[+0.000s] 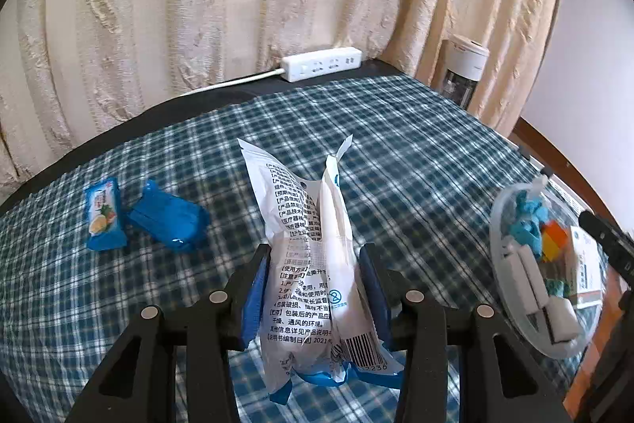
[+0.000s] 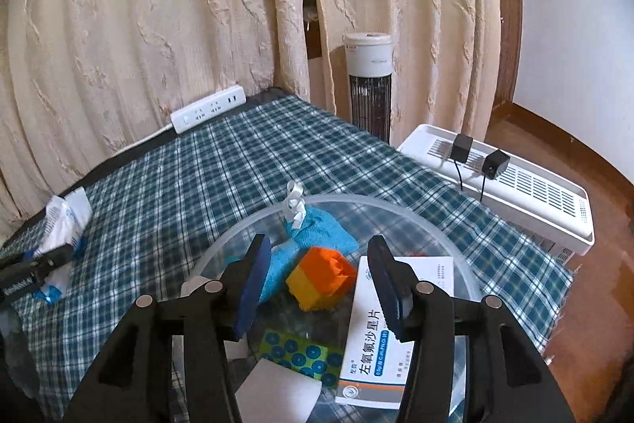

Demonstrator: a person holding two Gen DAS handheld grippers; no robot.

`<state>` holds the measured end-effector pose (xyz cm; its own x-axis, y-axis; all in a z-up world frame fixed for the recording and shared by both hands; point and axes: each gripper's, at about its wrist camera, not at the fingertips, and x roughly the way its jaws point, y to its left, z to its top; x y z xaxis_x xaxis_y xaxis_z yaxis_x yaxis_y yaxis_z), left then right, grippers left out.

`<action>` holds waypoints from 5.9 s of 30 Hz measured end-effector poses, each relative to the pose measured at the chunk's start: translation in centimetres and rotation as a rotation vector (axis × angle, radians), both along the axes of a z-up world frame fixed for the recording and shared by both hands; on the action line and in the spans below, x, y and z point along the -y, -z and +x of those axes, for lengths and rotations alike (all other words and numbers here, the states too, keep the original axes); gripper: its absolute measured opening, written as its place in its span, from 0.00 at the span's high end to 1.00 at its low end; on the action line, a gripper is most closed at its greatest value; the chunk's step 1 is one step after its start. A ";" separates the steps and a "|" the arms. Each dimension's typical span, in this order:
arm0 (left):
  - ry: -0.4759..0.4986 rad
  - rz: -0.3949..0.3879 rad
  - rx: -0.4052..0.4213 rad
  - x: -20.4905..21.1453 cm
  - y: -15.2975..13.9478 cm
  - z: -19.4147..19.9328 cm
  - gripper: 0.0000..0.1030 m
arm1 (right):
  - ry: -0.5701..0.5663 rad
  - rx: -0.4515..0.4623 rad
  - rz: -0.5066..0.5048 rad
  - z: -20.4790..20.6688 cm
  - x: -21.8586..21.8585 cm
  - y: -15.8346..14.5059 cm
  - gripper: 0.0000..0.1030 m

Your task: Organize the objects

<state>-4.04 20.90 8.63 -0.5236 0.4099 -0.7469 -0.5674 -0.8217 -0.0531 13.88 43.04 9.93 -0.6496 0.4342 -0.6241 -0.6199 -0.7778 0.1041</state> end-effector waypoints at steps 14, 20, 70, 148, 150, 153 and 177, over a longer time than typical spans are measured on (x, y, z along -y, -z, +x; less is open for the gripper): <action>0.159 -0.025 0.003 -5.4 0.0 4.8 0.54 | 0.040 -0.101 -0.047 4.6 -1.8 -1.1 0.47; 0.246 0.006 0.040 -8.4 -0.7 6.7 0.54 | 0.052 -0.133 -0.075 6.1 -3.0 -0.7 0.46; 0.235 -0.051 -0.085 -13.4 0.1 9.3 0.11 | 0.035 -0.197 -0.178 9.1 -5.0 1.1 0.37; -0.532 -0.164 -0.008 19.1 3.3 -13.0 0.00 | -0.822 0.195 -0.082 -30.9 23.5 6.5 0.17; -0.537 -0.168 -0.008 18.9 3.3 -13.7 0.00 | -0.827 0.199 -0.076 -31.3 23.6 6.7 0.17; -0.538 -0.172 -0.005 18.4 3.4 -14.6 0.00 | -0.840 0.200 -0.083 -31.7 23.6 7.1 0.19; -0.479 -0.167 0.030 14.6 5.2 -17.5 0.06 | -0.762 0.229 -0.001 -29.7 22.8 7.4 0.58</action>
